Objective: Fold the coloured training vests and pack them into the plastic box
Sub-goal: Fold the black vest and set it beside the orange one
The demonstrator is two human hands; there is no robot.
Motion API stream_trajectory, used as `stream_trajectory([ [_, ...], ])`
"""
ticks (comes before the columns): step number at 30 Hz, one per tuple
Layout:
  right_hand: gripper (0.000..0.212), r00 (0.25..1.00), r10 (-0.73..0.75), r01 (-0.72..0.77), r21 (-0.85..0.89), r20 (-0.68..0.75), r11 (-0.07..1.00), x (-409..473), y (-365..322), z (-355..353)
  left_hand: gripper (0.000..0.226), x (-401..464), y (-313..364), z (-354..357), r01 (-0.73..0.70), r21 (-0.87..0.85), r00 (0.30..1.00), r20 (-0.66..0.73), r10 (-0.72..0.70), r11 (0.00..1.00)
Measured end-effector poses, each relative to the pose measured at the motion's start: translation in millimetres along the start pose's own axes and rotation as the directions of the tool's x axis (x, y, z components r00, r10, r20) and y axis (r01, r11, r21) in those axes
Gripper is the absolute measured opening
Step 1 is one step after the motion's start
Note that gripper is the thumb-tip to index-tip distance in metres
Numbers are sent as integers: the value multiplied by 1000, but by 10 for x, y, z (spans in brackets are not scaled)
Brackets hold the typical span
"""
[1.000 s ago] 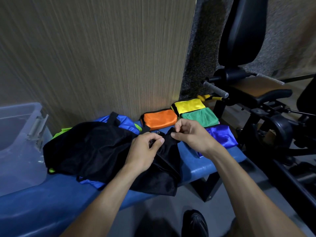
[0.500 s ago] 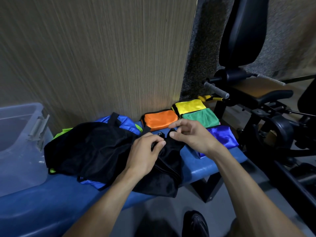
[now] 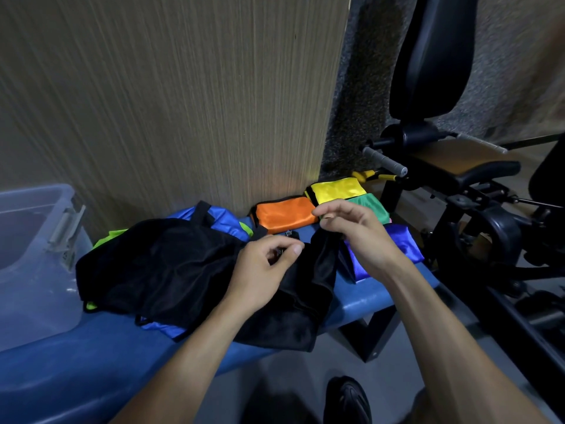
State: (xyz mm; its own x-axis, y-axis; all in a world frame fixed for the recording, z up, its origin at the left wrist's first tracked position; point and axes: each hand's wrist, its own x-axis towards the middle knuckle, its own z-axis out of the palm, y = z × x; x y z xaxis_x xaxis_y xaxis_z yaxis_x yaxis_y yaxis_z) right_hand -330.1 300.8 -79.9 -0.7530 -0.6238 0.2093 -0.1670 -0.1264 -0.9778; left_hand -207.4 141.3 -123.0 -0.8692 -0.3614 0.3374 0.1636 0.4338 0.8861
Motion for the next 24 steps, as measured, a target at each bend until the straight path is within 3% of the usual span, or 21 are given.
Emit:
stream_trajectory([
  [2, 10, 1000, -23, 22, -62, -11, 998, -19, -1, -38, 15, 18, 46, -11, 6, -34, 1000, -24, -7, 999],
  [4, 10, 994, -98, 81, -274, -52, 958, -39, -11, -78, 17, 46, 80, -8, -1, -65, 998, -64, -3, 998],
  [7, 19, 971, -221, 105, -662, -93, 742, -75, -52, -142, 18, 97, 146, 9, -41, -91, 987, -159, 26, 995],
  [10, 34, 981, -161, 12, -798, -107, 603, -91, -28, -241, 17, 120, 212, 50, -89, -43, 980, -182, 80, 995],
  [13, 45, 984, -92, -70, -805, -153, 589, -96, 51, -308, 16, 107, 225, 127, -112, -3, 982, -150, 110, 994],
  [18, 42, 960, -50, -163, -691, -277, 704, -113, 109, -352, 17, 120, 125, 261, -80, 91, 989, -113, 90, 993],
  [21, 43, 968, -90, -72, -600, -235, 797, -170, 84, -313, 24, 146, 113, 339, -67, 160, 996, -48, 75, 985],
  [24, 48, 979, -180, 93, -562, -100, 822, -224, 43, -236, 29, 193, 112, 420, -103, 256, 992, 94, 82, 961],
])
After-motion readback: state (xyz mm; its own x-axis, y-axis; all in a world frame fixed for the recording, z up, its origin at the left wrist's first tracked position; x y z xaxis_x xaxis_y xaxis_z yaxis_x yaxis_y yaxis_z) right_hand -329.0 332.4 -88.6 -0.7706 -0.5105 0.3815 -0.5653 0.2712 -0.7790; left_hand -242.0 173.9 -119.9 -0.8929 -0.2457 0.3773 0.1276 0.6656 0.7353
